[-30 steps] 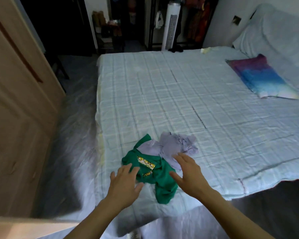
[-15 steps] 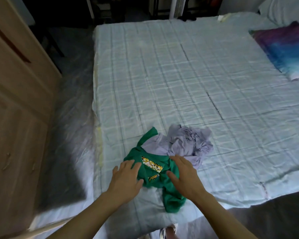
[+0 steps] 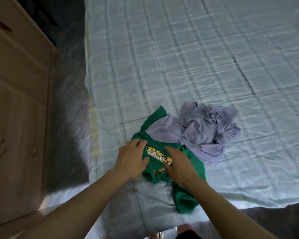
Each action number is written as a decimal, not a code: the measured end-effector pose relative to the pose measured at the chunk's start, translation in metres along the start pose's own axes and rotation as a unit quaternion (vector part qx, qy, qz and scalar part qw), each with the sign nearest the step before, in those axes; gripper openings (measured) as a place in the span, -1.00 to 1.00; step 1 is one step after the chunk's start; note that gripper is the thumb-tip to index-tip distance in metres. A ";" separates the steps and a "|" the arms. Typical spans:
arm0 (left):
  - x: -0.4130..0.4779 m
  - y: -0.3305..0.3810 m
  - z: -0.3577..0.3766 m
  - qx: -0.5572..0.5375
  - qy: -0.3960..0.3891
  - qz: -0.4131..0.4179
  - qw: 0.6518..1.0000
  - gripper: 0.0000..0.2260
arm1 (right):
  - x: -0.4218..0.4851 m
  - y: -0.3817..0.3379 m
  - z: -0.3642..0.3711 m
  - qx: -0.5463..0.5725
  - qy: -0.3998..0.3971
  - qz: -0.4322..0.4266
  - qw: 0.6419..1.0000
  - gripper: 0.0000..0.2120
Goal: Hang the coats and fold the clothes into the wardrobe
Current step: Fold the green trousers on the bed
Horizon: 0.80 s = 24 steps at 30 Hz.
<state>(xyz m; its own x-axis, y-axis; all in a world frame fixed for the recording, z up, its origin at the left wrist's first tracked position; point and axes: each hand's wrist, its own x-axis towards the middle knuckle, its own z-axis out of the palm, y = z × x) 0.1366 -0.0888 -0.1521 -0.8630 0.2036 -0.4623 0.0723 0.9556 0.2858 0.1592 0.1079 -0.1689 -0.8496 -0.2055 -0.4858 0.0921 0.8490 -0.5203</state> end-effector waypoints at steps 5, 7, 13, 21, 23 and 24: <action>0.008 0.005 0.023 0.012 -0.007 -0.025 1.000 -0.38 | 0.013 0.003 0.008 -0.019 0.014 0.009 1.000 -0.43; 0.006 0.005 0.032 0.018 0.008 -0.032 0.999 -0.38 | 0.016 0.003 0.009 -0.023 0.026 0.021 0.999 -0.50; -0.001 0.004 0.040 0.003 0.065 -0.068 0.996 -0.44 | 0.019 -0.002 0.013 -0.003 0.044 -0.001 0.999 -0.77; -0.025 -0.012 0.018 -0.056 0.113 -0.036 0.991 -0.36 | 0.009 -0.013 -0.015 0.059 0.092 -0.007 0.994 -0.88; -0.030 -0.016 0.003 -0.070 0.124 -0.052 0.988 -0.42 | 0.006 -0.021 -0.030 0.046 0.095 -0.023 0.994 -0.93; -0.032 -0.018 -0.007 -0.070 0.125 -0.062 0.988 -0.50 | 0.003 -0.025 -0.038 0.040 0.103 -0.031 0.993 -0.93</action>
<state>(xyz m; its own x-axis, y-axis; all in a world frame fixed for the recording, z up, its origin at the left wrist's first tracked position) 0.1593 -0.1142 -0.1367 -0.9588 0.0110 -0.2838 -0.0963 0.9274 0.3615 0.1347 0.1042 -0.1305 -0.9421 -0.1457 -0.3019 0.0702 0.7948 -0.6028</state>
